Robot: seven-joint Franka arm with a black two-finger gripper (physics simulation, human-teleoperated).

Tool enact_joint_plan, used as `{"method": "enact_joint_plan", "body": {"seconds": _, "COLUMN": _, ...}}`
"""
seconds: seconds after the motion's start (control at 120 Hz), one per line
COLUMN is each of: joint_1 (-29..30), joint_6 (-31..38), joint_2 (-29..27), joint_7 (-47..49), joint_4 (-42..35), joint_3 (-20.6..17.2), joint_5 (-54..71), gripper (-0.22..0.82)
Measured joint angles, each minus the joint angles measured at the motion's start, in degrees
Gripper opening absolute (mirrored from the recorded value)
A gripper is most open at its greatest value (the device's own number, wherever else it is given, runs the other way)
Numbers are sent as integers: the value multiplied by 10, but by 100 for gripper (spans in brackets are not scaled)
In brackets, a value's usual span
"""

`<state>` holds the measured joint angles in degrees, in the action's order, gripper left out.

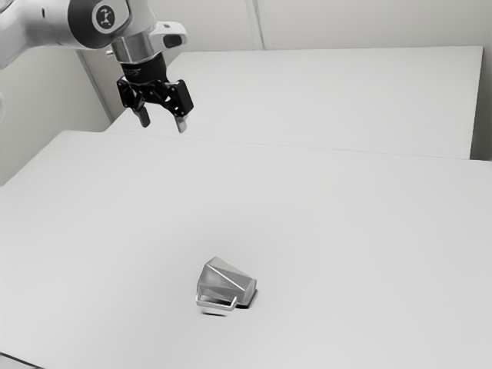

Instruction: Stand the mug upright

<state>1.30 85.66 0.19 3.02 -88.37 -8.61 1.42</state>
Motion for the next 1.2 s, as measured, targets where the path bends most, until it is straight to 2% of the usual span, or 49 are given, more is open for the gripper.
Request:
{"method": "enact_joint_plan", "body": {"seconds": 0.2, "joint_1": 2, "joint_6": 0, "joint_2": -13, "joint_7": 0, "joint_4": -11, "joint_3": 0, "joint_5": -3, "gripper": 60}}
{"method": "enact_joint_plan", "body": {"seconds": 0.508, "joint_1": 15, "joint_6": 24, "joint_2": -76, "joint_7": 0, "joint_4": -131, "joint_3": -1, "joint_5": -34, "gripper": 60}}
{"method": "enact_joint_plan", "body": {"seconds": 0.875, "joint_1": 22, "joint_6": 113, "joint_2": -121, "joint_7": -6, "joint_4": -278, "joint_3": 0, "joint_5": -83, "gripper": 60}}
{"method": "enact_joint_plan", "body": {"seconds": 1.2, "joint_1": 30, "joint_6": 207, "joint_2": -134, "joint_7": -32, "joint_4": -388, "joint_3": 0, "joint_5": -145, "gripper": 60}}
